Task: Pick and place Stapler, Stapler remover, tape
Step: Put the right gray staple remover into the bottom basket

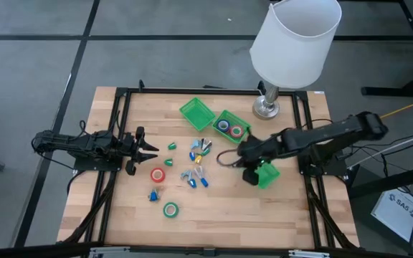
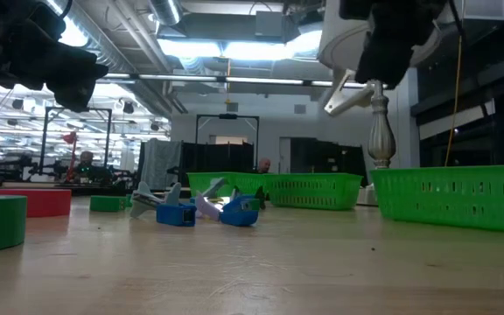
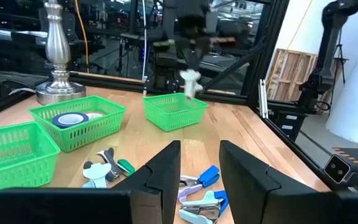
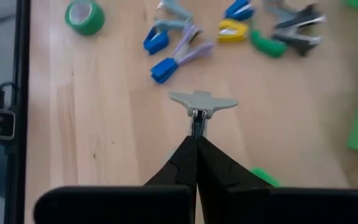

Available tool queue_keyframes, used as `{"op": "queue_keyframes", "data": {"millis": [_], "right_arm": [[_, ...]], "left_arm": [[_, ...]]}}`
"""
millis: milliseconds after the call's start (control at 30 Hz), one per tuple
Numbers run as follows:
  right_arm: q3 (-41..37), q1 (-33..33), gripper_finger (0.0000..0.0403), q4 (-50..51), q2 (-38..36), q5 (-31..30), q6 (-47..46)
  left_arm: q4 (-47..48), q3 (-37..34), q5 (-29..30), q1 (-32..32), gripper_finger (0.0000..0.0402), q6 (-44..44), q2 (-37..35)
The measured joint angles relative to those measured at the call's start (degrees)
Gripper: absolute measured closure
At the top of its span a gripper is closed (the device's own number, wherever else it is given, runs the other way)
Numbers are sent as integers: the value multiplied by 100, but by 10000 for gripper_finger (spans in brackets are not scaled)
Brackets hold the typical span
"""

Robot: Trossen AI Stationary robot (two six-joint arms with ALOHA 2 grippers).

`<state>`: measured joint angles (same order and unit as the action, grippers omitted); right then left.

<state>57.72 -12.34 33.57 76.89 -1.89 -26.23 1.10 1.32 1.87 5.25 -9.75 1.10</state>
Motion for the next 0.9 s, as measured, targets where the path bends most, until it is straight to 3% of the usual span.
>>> {"op": "queue_keyframes", "data": {"millis": [433,900], "right_arm": [[-1527,616,399,115,-1693,-6,-357],[-2430,848,398,84,-1957,48,-335]], "left_arm": [[0,0,-1,1,295,1,1],[2,2,-2,1,295,1,0]]}}
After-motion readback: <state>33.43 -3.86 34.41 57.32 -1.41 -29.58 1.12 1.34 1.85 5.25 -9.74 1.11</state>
